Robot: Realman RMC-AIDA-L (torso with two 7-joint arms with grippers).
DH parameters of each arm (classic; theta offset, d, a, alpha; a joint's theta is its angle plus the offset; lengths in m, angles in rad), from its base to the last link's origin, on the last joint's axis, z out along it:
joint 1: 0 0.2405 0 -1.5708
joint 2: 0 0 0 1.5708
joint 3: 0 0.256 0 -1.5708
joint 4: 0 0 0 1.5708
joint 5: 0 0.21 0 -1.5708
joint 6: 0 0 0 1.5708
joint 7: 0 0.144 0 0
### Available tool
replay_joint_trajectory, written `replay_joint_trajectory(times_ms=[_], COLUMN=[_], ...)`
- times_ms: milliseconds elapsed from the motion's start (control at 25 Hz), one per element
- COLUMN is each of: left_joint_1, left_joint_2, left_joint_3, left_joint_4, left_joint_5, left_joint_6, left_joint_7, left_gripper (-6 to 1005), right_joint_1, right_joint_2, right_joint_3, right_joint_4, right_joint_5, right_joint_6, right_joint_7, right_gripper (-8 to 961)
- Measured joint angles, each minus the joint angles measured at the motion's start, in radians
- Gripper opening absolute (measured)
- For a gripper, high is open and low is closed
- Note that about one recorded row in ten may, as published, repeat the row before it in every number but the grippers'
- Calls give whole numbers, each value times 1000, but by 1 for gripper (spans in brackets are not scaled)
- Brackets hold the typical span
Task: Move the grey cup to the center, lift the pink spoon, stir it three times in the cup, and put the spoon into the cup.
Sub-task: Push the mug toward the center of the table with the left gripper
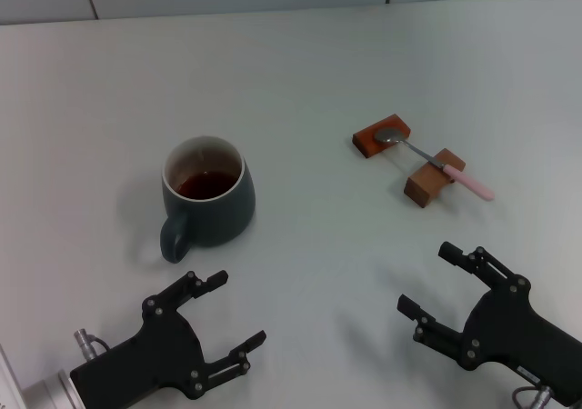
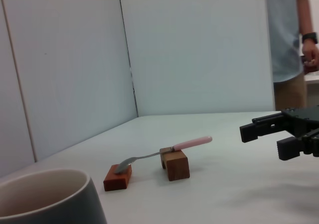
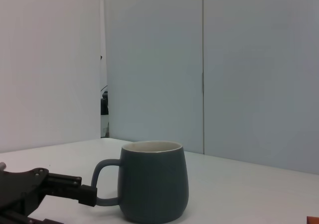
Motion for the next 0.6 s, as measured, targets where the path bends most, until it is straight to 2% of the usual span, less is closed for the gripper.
replay_joint_trajectory(times_ms=[400, 480, 600], left_joint_1=[3, 21, 60], left_joint_2=[0, 2, 6], left_joint_3=[-7, -42, -162], left_joint_4=[-2, 5, 40], left_joint_5=[-2, -13, -38], left_joint_6=[30, 114, 254], left_joint_7=[6, 33, 84], left_gripper=[776, 771, 763], right_joint_1=[0, 0, 0], right_joint_2=[0, 0, 0], right_joint_3=[0, 1, 1], right_joint_4=[0, 0, 0], right_joint_5=[0, 0, 0], right_joint_6=[0, 0, -2], right_joint_7=[0, 0, 0], right_gripper=[826, 826, 826])
